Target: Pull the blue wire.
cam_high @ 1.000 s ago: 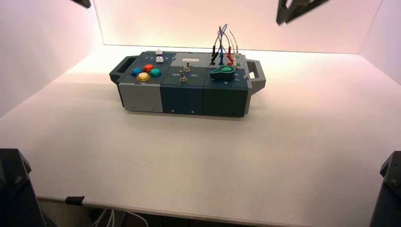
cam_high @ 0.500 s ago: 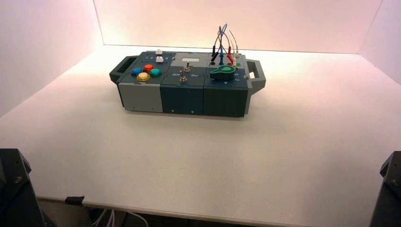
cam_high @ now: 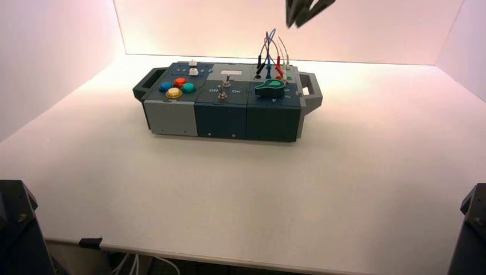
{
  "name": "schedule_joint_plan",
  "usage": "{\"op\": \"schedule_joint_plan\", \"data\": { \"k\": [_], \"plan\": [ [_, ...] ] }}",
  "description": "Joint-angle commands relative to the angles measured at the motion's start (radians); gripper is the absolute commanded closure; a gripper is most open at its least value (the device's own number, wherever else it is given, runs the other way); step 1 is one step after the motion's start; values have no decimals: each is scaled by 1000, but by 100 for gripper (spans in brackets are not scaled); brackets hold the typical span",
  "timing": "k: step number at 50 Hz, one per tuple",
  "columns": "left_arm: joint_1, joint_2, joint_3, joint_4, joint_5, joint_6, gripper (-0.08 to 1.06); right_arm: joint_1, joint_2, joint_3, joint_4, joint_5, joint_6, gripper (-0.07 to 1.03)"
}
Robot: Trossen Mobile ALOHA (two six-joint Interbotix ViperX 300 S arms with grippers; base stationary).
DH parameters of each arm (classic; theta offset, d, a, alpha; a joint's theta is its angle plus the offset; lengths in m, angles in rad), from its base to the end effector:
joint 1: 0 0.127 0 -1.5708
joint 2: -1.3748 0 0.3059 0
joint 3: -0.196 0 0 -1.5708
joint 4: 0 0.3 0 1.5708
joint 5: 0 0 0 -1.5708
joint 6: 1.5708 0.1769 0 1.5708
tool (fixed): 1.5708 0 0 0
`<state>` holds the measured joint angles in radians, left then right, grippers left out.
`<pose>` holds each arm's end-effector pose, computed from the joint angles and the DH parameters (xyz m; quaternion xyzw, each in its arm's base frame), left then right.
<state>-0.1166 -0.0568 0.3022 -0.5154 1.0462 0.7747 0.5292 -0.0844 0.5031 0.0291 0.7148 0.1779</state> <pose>0.3756 -0.1200 0.2063 0.1035 0.4961 -0.3581 0.7842 0.3290 0.1963 0.1488 -0.0537 0.5396 0.1754 0.8217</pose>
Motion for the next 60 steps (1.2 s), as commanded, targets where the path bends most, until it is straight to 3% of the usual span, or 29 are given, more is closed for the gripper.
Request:
{"op": "schedule_joint_plan", "data": {
  "k": [1, 8, 12, 25, 49, 60],
  "plan": [
    [-14, -38, -12, -5, -3, 2, 100, -3, 14, -15, 3, -40, 11, 68],
    [-31, -46, -12, -5, -3, 14, 100, -6, 64, -17, 18, -77, 12, 68],
    [-40, -46, -9, -5, -3, 40, 100, -14, 95, -17, 40, -87, 12, 68],
    [-54, -46, -6, -6, -5, 44, 100, -21, 173, -31, 46, -140, 12, 68],
    [-55, -35, -6, -6, -6, 44, 100, -21, 282, -112, 41, -167, 2, 68],
    [-55, -35, -8, -6, -6, 46, 100, -23, 311, -152, 6, -167, 0, 69]
  ]
}}
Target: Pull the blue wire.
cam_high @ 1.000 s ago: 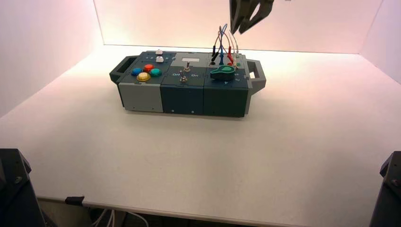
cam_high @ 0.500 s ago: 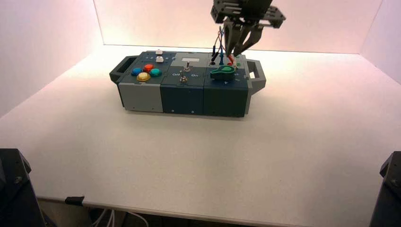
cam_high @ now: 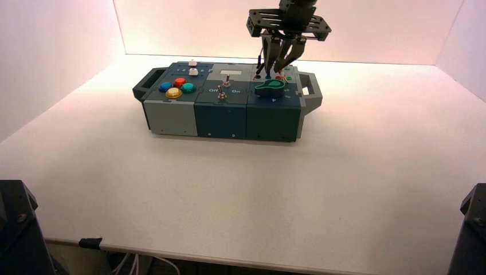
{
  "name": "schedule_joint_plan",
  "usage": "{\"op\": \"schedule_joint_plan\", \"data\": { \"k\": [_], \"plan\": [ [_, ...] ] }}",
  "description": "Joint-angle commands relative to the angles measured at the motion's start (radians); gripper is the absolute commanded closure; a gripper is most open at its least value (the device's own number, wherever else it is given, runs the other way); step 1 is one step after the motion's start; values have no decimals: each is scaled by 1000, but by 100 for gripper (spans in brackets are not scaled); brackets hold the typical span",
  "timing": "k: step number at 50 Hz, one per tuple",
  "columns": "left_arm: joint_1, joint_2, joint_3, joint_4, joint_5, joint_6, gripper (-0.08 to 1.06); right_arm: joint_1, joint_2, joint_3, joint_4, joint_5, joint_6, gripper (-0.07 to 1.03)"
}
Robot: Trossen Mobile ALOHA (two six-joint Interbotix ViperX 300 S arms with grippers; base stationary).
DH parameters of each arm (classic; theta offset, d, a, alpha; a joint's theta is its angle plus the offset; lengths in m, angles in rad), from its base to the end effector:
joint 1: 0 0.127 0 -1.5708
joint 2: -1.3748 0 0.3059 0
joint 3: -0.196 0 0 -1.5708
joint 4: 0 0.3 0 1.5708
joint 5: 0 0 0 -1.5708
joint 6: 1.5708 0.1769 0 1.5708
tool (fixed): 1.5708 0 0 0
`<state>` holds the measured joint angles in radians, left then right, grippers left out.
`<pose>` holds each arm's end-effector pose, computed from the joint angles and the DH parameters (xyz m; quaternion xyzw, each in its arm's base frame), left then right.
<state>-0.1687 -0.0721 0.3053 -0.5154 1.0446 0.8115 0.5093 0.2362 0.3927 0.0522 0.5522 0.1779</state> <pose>0.3672 -0.1390 0.2112 0.1322 0.4807 -0.3868 0.7758 0.3801 0.2178 0.0648 -0.0431 0.5616 0.1589 0.8109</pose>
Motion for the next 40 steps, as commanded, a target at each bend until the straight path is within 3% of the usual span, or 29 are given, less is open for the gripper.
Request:
{"op": "schedule_joint_plan", "data": {
  "k": [1, 17, 29, 40],
  "plan": [
    [-3, -20, -11, -6, -5, 9, 100, -3, -6, -46, -18, -5, -2, 69],
    [-3, -20, -9, -5, -5, 9, 100, -5, 26, -87, -46, 0, -3, 70],
    [-3, -20, -11, -6, -5, 9, 100, -9, 40, -112, -91, 12, -3, 70],
    [-3, -20, -9, -6, -5, 11, 100, -18, 51, -133, -98, 44, -3, 70]
  ]
}}
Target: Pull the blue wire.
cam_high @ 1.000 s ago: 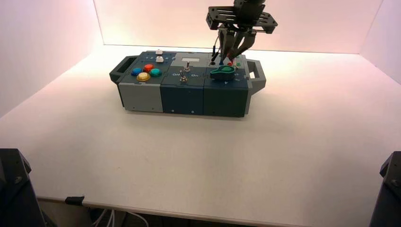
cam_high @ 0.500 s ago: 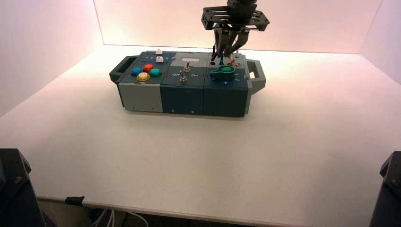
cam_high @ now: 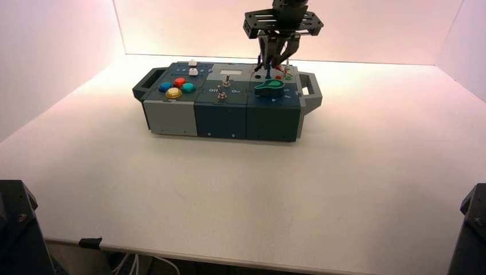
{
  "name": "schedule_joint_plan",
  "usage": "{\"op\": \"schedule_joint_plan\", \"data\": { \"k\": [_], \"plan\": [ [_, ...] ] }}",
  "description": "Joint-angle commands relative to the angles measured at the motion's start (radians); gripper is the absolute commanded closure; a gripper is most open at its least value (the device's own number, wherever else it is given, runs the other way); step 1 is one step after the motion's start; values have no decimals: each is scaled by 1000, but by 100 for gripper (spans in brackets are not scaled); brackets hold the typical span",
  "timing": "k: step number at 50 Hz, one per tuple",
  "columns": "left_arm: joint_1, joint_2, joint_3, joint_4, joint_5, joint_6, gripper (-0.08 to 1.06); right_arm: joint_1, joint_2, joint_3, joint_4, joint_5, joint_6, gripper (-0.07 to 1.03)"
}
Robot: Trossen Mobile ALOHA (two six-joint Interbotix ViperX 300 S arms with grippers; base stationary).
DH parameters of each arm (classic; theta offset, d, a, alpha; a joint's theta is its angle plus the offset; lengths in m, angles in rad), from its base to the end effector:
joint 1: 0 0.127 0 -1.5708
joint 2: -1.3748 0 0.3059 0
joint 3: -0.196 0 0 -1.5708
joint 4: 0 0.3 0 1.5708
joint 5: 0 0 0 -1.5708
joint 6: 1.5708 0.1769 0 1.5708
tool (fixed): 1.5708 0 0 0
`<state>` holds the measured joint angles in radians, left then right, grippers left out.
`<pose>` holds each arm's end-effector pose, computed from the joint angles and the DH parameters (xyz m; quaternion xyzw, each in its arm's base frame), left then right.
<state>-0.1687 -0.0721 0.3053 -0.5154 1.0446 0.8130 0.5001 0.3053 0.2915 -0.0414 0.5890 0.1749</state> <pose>0.3672 -0.1390 0.2112 0.1328 0.4804 -0.3871 0.7757 0.4070 0.2178 0.0628 -0.0875 0.5520 0.1576 0.8141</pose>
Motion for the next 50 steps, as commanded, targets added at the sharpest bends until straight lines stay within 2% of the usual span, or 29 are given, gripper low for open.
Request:
{"op": "schedule_joint_plan", "data": {
  "k": [1, 36, 50],
  "plan": [
    [-3, -21, -11, -6, -5, 8, 100, -9, -17, -34, -6, 11, 0, 71],
    [-3, -34, -15, -6, 20, 15, 100, -8, 18, -63, -6, 32, -6, 72],
    [-3, -34, -15, -6, 20, 15, 100, -9, 28, -61, -6, 41, -8, 81]
  ]
}}
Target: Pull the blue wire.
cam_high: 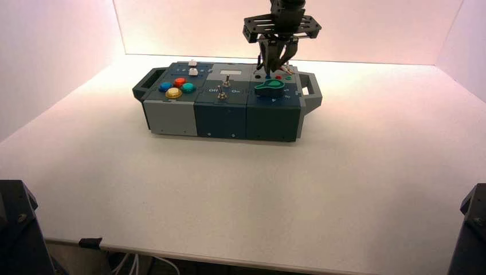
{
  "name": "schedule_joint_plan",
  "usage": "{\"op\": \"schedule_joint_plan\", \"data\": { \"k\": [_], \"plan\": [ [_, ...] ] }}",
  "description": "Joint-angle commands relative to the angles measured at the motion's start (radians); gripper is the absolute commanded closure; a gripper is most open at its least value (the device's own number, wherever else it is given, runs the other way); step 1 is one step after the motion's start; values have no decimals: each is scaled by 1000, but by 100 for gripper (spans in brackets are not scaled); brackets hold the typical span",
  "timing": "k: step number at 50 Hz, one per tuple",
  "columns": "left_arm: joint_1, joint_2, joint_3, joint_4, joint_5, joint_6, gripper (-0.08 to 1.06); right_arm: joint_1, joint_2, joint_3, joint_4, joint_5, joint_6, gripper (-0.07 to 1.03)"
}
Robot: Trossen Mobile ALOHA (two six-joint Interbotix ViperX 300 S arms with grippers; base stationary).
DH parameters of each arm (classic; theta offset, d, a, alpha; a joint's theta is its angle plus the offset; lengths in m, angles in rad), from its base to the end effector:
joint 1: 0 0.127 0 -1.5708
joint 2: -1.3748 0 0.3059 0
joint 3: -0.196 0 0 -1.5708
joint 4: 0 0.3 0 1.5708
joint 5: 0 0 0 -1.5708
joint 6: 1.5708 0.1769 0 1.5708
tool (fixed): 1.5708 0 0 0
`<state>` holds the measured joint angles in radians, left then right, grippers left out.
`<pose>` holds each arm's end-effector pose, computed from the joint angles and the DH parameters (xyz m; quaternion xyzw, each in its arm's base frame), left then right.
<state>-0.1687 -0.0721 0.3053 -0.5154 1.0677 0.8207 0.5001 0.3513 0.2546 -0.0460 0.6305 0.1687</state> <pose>0.3633 -0.1394 0.2103 0.1348 0.4861 -0.3944 0.7681 0.4094 0.2182 0.0504 -0.0986 0.5707 0.1538 0.8006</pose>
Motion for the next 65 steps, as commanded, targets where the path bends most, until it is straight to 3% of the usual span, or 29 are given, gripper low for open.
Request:
{"op": "schedule_joint_plan", "data": {
  "k": [1, 8, 18, 65],
  "plan": [
    [-3, -34, -15, -5, -3, 8, 100, -8, -17, -23, -2, 0, -2, 82],
    [-3, -34, -14, -6, -3, 8, 100, -8, -17, -20, -2, 5, -8, 99],
    [-3, -34, -14, -6, -3, 8, 100, -8, -18, -21, -2, 6, -25, 98],
    [-5, -35, -14, -6, -3, 8, 100, -8, -112, -55, -3, 92, -31, 98]
  ]
}}
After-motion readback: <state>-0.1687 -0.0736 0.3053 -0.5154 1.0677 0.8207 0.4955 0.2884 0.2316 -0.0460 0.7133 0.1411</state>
